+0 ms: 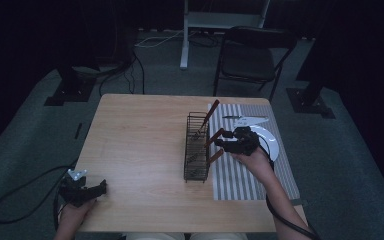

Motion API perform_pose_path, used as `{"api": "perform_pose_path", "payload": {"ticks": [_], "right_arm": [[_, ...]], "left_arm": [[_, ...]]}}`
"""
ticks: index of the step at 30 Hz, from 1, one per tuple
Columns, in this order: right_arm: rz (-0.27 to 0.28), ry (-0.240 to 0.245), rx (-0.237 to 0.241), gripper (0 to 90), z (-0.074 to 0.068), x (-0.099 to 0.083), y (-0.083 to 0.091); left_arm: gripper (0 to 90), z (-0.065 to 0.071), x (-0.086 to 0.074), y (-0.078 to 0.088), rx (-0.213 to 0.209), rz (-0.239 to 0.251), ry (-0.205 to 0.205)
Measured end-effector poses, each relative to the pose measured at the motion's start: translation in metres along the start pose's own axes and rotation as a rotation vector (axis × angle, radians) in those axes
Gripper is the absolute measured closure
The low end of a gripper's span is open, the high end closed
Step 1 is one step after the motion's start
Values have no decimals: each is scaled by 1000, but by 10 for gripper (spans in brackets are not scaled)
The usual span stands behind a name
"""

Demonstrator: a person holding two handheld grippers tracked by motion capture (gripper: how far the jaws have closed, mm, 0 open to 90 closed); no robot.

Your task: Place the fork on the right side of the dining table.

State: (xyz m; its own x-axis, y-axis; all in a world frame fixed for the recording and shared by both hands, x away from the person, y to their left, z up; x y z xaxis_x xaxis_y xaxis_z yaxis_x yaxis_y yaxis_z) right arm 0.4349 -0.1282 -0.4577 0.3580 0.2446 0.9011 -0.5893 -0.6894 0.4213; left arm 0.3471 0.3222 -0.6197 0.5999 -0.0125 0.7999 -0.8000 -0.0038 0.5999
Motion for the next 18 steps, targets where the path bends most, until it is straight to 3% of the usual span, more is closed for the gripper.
{"api": "perform_pose_path", "payload": {"ticks": [6, 12, 17, 18], "right_arm": [[-32, 15, 11, 587, -3, -6, -22], [-63, 33, 18, 660, -3, -13, -29], [-61, 14, 75, 701, -4, -14, -27], [-65, 10, 106, 716, -6, -13, -26]], "left_arm": [[3, 0, 0, 0, 0, 0, 0], [3, 0, 0, 0, 0, 0, 1], [3, 0, 0, 0, 0, 0, 1], [3, 0, 0, 0, 0, 0, 1]]}}
Point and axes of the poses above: each handheld gripper's, and its own axes: y roughly backward along the jaws, x roughly out of its top, z roughly to its right, the point moved 10 cm from there along -y, roughly forward along the jaws, and after that the axes turned 10 degrees about z, right-handed, at the moved point
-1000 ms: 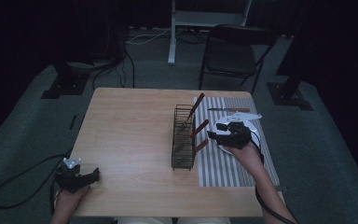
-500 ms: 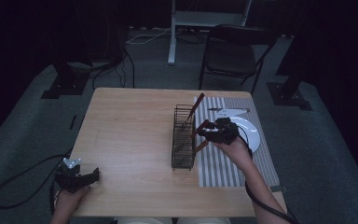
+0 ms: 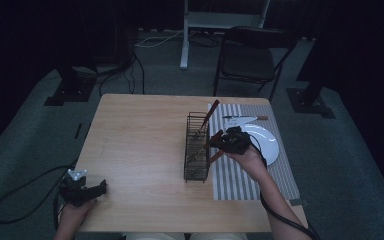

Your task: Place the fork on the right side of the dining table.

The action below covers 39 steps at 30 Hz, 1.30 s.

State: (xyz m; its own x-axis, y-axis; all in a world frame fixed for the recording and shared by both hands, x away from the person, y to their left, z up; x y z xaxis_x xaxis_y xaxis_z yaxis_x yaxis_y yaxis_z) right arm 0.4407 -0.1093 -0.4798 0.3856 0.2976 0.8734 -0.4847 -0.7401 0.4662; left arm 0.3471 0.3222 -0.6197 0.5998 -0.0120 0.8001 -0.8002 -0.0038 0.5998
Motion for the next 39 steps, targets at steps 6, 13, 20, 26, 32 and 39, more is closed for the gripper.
{"api": "perform_pose_path", "payload": {"ticks": [6, 13, 20, 26, 32, 39], "right_arm": [[-3, 7, 58, 750, -8, 3, 2], [-6, 20, 72, 809, -13, 10, 6], [-12, 69, 37, 810, -17, 19, 15], [27, 79, 45, 810, -22, 32, 31], [66, 98, 36, 810, -30, 46, 53], [106, 114, 5, 810, -33, 59, 78]], "left_arm": [[3, 0, 0, 0, 0, 0, 0], [3, 0, 0, 0, 0, 0, 0], [3, 0, 0, 0, 0, 0, -1], [3, 0, 0, 0, 0, -1, -2], [3, 0, 0, 0, 0, 0, -1], [3, 0, 0, 0, 0, -1, -1]]}}
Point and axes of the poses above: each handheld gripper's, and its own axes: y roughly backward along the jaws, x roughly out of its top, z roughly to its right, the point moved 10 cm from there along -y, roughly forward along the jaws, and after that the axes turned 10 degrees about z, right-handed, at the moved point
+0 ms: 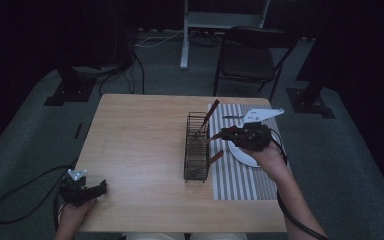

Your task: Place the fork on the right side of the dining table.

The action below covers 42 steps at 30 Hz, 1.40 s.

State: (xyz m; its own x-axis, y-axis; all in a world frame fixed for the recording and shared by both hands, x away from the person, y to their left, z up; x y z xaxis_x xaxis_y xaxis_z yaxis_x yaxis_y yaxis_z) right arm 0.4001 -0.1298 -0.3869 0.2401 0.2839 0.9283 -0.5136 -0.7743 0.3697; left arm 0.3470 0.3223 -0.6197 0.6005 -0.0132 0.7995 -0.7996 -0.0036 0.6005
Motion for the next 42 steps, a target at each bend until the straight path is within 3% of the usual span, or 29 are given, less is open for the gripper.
{"api": "perform_pose_path", "payload": {"ticks": [8, 11, 15, 20, 23, 24, 28, 37, 42], "right_arm": [[34, -11, -56, 810, 7, 7, 24], [54, -18, -100, 810, 12, 3, 40], [55, -31, -119, 810, 16, -5, 47], [37, -66, -153, 810, 24, -32, 55], [35, -69, -160, 810, 24, -36, 56], [19, -81, -176, 810, 26, -50, 57], [9, -117, -198, 810, 29, -68, 58], [-15, -174, -239, 810, 26, -106, 58], [-49, -198, -284, 809, 22, -132, 59]], "left_arm": [[3, 0, 0, 0, 0, 0, 0], [3, 0, 0, 0, 0, 0, 0], [2, 0, 0, 0, 0, 0, 0], [3, 0, 0, 0, 0, 0, 1], [3, 0, 0, 0, 0, 0, 1], [2, 0, 0, 0, 0, 0, 0], [3, 0, 0, 0, 0, 1, 1], [2, 0, 0, 0, 0, 1, 1], [3, 0, 0, 0, 0, 1, 1]]}}
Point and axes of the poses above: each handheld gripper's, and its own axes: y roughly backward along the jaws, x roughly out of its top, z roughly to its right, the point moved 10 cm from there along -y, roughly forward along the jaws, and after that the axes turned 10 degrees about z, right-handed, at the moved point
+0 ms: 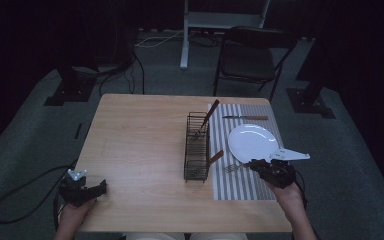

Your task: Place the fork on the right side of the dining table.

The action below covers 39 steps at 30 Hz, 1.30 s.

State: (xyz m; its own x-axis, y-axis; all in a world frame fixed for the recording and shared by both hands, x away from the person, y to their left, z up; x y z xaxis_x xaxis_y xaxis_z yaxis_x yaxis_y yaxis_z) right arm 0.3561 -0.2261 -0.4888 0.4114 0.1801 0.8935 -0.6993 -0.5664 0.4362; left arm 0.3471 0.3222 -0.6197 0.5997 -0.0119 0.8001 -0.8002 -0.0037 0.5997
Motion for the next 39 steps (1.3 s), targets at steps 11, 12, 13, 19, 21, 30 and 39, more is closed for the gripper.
{"api": "perform_pose_path", "payload": {"ticks": [11, 12, 13, 19, 21, 30, 39], "right_arm": [[21, -71, -29, 809, 4, -21, 14], [26, -80, -31, 810, 4, -21, 16], [26, -80, -31, 810, 4, -21, 16], [33, -112, -35, 809, 8, -26, 22], [38, -133, -35, 809, 10, -28, 22], [54, -215, -67, 699, 28, -38, 25], [10, -286, -130, 593, 63, -70, 22]], "left_arm": [[3, 0, 0, 0, 0, 0, 0], [3, 0, 0, 0, 0, 0, 0], [3, 0, 0, 0, 0, 0, 0], [3, 0, 0, 0, 0, 2, 2], [3, 0, 0, 0, 0, 2, 2], [3, 0, 0, 0, 0, 2, 2], [3, 0, 0, 0, 0, 0, 0]]}}
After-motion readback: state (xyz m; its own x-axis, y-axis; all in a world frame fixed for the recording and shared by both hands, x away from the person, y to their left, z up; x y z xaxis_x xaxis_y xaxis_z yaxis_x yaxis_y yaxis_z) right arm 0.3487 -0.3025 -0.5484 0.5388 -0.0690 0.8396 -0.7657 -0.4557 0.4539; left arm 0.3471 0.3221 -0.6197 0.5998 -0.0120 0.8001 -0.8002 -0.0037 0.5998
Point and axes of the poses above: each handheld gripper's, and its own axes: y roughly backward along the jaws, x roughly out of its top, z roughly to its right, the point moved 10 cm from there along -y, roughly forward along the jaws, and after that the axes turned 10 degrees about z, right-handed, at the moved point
